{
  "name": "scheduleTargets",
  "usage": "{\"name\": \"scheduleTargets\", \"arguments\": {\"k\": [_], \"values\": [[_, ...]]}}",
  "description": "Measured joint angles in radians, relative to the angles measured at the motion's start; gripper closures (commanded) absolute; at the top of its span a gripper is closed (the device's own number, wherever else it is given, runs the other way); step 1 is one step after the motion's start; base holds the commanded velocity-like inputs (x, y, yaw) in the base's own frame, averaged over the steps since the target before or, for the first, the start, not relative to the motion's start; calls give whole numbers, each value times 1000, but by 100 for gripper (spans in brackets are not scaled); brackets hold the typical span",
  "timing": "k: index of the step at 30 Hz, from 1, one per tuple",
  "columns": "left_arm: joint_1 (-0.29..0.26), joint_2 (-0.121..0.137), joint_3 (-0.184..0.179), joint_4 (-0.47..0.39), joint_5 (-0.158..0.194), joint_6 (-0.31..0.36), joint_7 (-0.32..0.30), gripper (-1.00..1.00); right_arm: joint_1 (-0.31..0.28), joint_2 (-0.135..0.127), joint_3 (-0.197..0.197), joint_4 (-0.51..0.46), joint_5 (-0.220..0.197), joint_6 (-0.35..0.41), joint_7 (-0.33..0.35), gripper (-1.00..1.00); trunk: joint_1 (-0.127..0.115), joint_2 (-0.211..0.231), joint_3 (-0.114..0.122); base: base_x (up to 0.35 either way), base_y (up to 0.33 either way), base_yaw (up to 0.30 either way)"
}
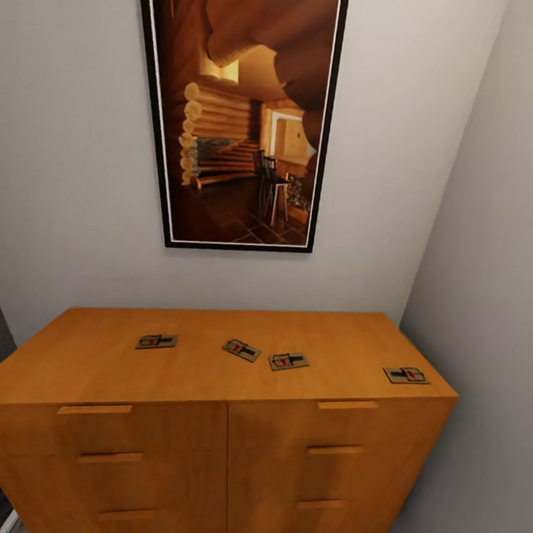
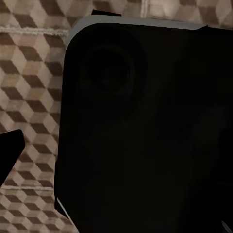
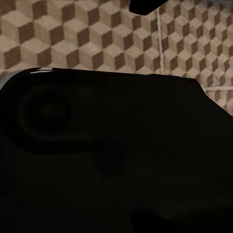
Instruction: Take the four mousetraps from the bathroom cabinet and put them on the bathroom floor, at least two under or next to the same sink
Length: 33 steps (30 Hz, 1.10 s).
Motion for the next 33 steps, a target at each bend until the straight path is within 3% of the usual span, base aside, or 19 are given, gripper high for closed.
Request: {"name": "scheduleTargets", "arguments": {"k": [14,33], "values": [[0,0,0,0,0,0,1,-100,0,0,0,0,0,0,0,-100,0,0,0,-239,0,0],[0,0,-1,0,-1,0,0,-100,0,0,0,0,0,0,0,-100,0,0,0,-28,0,0]]}}
